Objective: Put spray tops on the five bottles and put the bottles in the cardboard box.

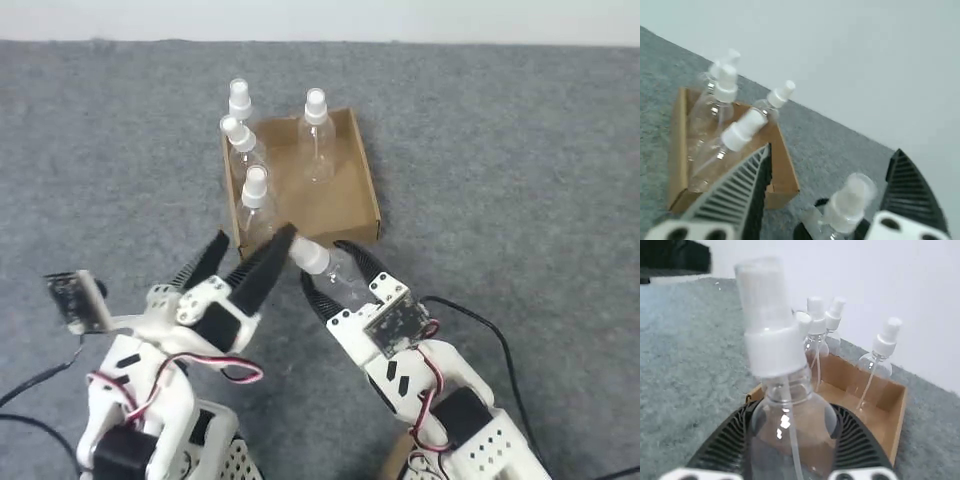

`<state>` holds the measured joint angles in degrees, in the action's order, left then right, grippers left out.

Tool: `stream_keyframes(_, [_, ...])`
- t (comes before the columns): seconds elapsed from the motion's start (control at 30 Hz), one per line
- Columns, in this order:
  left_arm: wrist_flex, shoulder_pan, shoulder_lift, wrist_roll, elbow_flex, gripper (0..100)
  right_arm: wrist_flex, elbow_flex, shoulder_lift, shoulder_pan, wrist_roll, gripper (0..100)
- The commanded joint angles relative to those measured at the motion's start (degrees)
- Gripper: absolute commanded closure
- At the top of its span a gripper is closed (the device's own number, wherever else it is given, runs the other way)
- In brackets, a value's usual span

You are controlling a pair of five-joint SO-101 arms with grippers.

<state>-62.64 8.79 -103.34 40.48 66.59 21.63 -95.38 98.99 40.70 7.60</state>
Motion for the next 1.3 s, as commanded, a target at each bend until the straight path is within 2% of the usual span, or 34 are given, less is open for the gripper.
stream_keyframes(0.0, [1.67,-5.45,-1.32,2.99,-2.68,66,-1.54,-0.88,1.8,-0.66,-3.87,97.0])
stream_keyframes(0.1, [2.11,-6.07,-1.32,3.43,-1.63,66,-3.3,-1.14,1.8,-0.4,-7.82,97.0])
stream_keyframes(0.23, [7.3,-5.98,-1.32,3.16,4.0,66,-5.58,-1.23,1.8,1.89,-14.59,97.0])
stream_keyframes(0.4, [13.19,-0.35,-1.32,-1.93,10.77,66,-5.49,-1.23,1.8,2.42,-13.71,97.0])
stream_keyframes(0.5, [13.19,4.13,-1.23,-4.66,12.26,66,-5.41,-1.23,1.8,2.42,-13.71,97.0])
stream_keyframes(0.67, [13.01,5.36,-1.23,-6.15,12.62,66,-5.23,-1.23,1.71,2.33,-13.71,97.0])
stream_keyframes(0.9, [13.36,3.25,-1.23,-6.42,12.26,66,-5.23,-1.23,1.71,2.07,-13.71,97.0])
stream_keyframes(1.1, [13.8,-1.67,-1.32,-3.08,9.89,66,-5.41,-1.23,1.71,1.54,-13.71,97.0])
stream_keyframes(1.27, [13.63,-2.29,-1.32,-2.73,9.63,66,-6.2,-1.05,1.71,-0.4,-13.71,97.0])
